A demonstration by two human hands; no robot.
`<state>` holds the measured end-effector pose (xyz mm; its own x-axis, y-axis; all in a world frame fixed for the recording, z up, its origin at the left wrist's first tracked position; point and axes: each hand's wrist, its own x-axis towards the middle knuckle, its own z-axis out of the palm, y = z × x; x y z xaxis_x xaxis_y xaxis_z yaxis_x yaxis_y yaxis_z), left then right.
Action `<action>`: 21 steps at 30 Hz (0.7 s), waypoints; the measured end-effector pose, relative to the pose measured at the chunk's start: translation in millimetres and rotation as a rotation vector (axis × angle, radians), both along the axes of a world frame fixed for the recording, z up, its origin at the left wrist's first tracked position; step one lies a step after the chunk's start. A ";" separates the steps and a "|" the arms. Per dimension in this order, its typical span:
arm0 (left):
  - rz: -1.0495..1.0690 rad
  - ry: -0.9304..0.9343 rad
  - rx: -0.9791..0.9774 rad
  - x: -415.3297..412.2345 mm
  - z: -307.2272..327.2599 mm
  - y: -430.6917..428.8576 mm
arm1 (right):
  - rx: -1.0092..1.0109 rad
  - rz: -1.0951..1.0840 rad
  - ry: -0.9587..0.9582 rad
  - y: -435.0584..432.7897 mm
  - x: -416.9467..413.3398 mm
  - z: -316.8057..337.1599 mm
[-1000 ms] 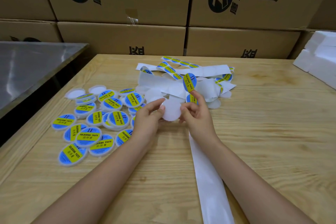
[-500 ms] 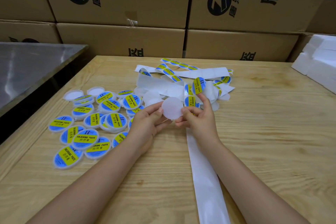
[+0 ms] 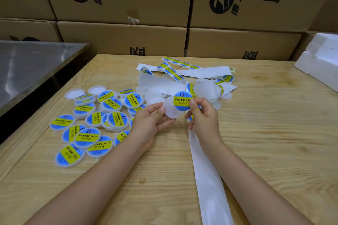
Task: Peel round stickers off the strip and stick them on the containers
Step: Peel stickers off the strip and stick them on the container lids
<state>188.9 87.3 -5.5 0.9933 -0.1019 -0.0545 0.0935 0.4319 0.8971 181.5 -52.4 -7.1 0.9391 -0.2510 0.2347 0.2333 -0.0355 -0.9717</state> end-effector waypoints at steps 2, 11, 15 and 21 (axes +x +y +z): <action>-0.012 0.000 0.007 -0.6 0.6 -0.1 | -0.058 0.014 0.021 -0.9 0.5 -1.2; -0.018 0.024 0.022 -2.5 3.0 -2.2 | -0.115 -0.006 0.047 -0.2 3.5 -4.6; -0.008 0.014 0.018 -4.0 2.8 -3.3 | -0.121 -0.010 0.056 0.6 4.1 -5.5; 0.022 0.008 0.065 -4.4 0.9 -4.3 | -0.163 -0.012 0.091 0.7 4.2 -6.1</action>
